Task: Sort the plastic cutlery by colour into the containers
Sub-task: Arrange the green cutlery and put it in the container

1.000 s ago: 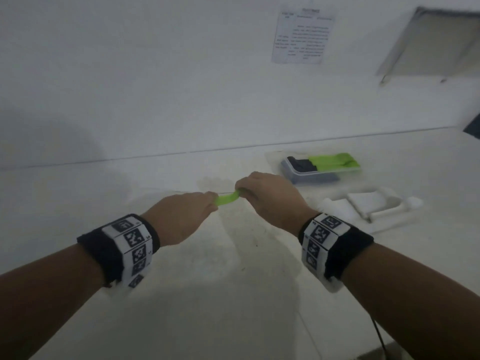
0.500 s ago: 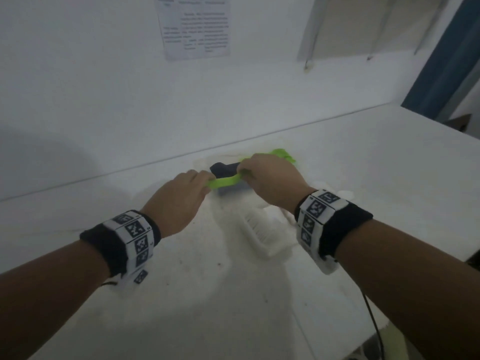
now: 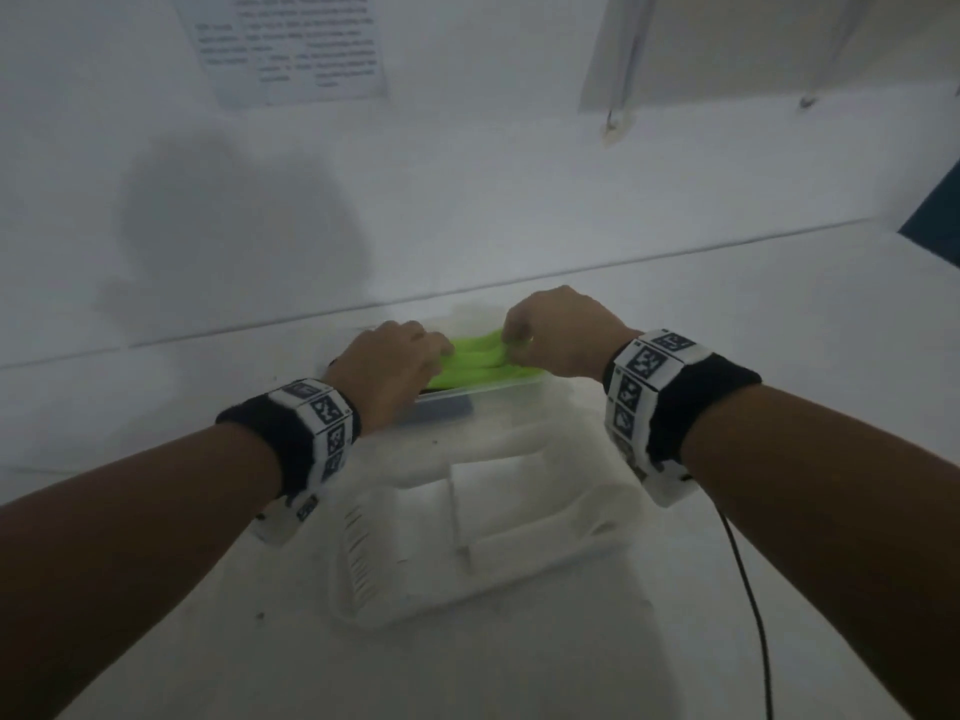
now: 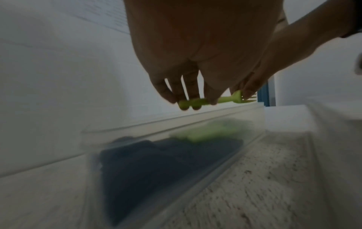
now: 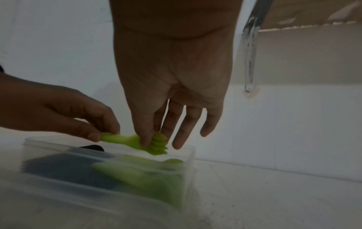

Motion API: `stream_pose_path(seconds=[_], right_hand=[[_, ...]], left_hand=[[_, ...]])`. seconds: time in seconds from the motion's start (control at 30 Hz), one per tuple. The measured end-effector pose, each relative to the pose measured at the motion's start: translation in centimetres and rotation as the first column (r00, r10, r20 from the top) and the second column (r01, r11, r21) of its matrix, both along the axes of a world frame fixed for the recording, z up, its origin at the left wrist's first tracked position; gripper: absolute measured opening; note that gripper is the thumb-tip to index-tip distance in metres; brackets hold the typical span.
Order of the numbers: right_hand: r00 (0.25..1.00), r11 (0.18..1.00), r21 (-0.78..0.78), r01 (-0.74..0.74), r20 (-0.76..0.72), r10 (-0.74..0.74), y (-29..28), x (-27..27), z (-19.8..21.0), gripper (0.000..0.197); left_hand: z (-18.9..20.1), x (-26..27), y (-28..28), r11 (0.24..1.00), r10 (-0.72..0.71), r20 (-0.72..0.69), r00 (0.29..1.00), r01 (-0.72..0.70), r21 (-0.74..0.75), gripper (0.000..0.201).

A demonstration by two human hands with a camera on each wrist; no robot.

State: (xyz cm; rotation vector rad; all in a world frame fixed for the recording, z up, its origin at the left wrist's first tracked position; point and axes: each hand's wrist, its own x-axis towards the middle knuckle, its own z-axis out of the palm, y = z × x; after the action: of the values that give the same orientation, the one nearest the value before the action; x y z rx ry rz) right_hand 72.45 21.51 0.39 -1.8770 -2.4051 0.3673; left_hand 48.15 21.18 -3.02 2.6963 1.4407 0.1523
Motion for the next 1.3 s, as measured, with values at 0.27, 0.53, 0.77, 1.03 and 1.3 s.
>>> stream_pose_path(seconds=[0.27, 0.53, 0.77, 1.03, 1.3], right_hand=[[0.974, 0.968, -0.143, -0.204, 0.068, 0.215, 3.4, 1.4, -1.7, 0.015], [0.959, 0.947, -0.185, -0.264, 0.053, 0.278, 4.2, 2.1, -2.6, 0.008], [0.961, 0.957, -0.175, -0.231, 0.113, 0.252, 4.2, 1.7, -3.0, 0.008], [0.967, 0.97, -0.125, -0.208, 0.121, 0.223, 3.9, 2.1, -2.8, 0.011], [0.988, 0.999, 0.022, -0.026, -0.153, 0.029, 1.2, 1.9, 0.1, 0.058]], left_hand=[[0.7, 1.7, 2.0, 0.968, -0.033, -0.053, 0.998, 0.019, -0.25, 0.031], [0.9, 3.1, 3.1, 0.929, 0.008, -0.078, 0.997, -0.037, -0.368, 0.034], [0.9, 3.7, 3.2, 0.942, -0.074, -0.178, 0.981, 0.01, -0.337, 0.027], [0.6, 3.5, 2.9, 0.974, -0.034, -0.092, 0.995, 0.012, -0.228, 0.011], [3.2, 0.1, -0.2, 0.969, 0.225, 0.173, 0.959, -0.201, -0.143, 0.058]])
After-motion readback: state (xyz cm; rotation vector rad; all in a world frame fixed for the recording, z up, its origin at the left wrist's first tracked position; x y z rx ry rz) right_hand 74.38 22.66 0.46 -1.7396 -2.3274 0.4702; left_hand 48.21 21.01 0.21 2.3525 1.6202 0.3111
